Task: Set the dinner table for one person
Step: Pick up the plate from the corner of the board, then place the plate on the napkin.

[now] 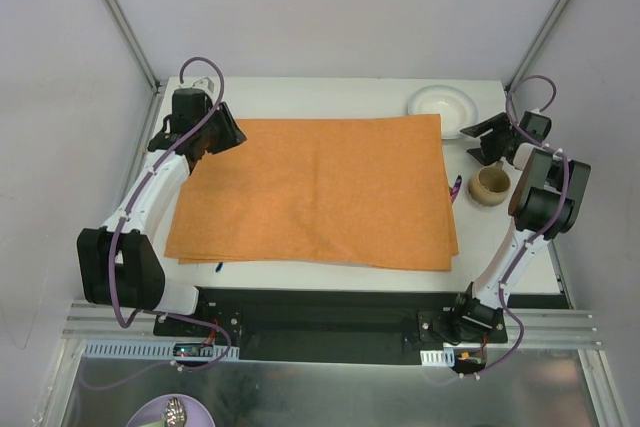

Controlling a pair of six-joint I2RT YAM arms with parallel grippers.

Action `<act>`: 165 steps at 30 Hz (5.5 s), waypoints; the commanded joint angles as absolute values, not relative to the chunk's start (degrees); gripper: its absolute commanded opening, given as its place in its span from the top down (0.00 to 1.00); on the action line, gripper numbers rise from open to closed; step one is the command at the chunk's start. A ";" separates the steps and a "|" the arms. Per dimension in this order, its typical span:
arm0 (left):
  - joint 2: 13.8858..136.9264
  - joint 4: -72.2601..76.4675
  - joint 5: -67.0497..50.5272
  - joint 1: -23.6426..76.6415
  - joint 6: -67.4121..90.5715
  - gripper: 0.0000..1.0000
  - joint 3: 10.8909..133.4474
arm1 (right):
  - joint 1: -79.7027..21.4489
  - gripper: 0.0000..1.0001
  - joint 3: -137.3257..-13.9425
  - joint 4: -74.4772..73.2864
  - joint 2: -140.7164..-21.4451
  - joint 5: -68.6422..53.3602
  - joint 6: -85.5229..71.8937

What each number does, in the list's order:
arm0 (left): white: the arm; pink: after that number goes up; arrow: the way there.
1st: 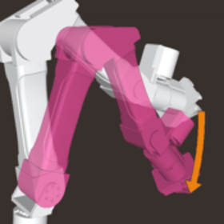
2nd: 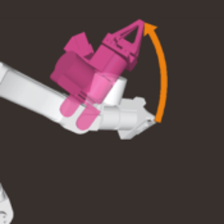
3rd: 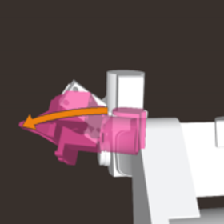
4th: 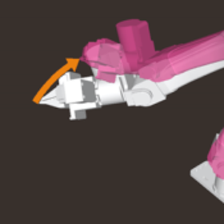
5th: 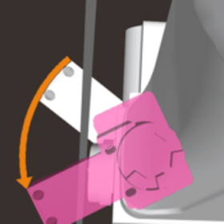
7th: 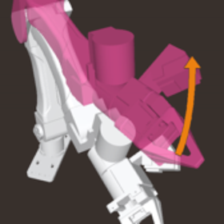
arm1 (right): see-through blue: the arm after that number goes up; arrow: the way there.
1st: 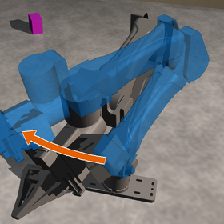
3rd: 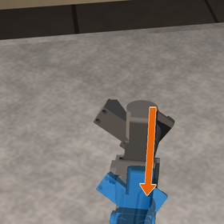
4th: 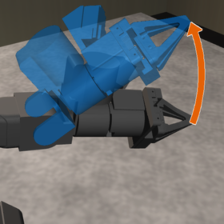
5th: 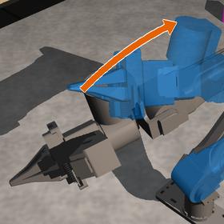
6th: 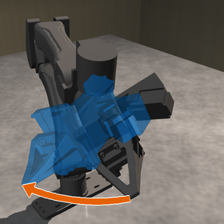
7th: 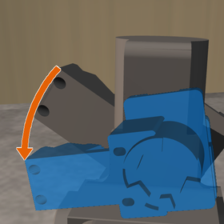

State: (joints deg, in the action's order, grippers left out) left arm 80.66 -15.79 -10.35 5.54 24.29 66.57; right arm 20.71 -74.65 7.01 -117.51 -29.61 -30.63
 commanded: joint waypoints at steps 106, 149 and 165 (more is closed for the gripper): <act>69.87 -12.66 -13.71 1.32 26.01 0.72 54.49 | 2.99 0.99 -72.17 25.22 -104.42 -45.36 -32.09; 65.66 -12.74 -13.71 0.53 25.40 0.72 51.77 | -23.73 0.99 -56.07 36.12 -101.60 -41.57 -36.56; 64.69 -12.74 -13.89 0.35 24.96 0.72 50.98 | -27.42 0.99 -56.08 37.88 -105.55 -39.64 -37.44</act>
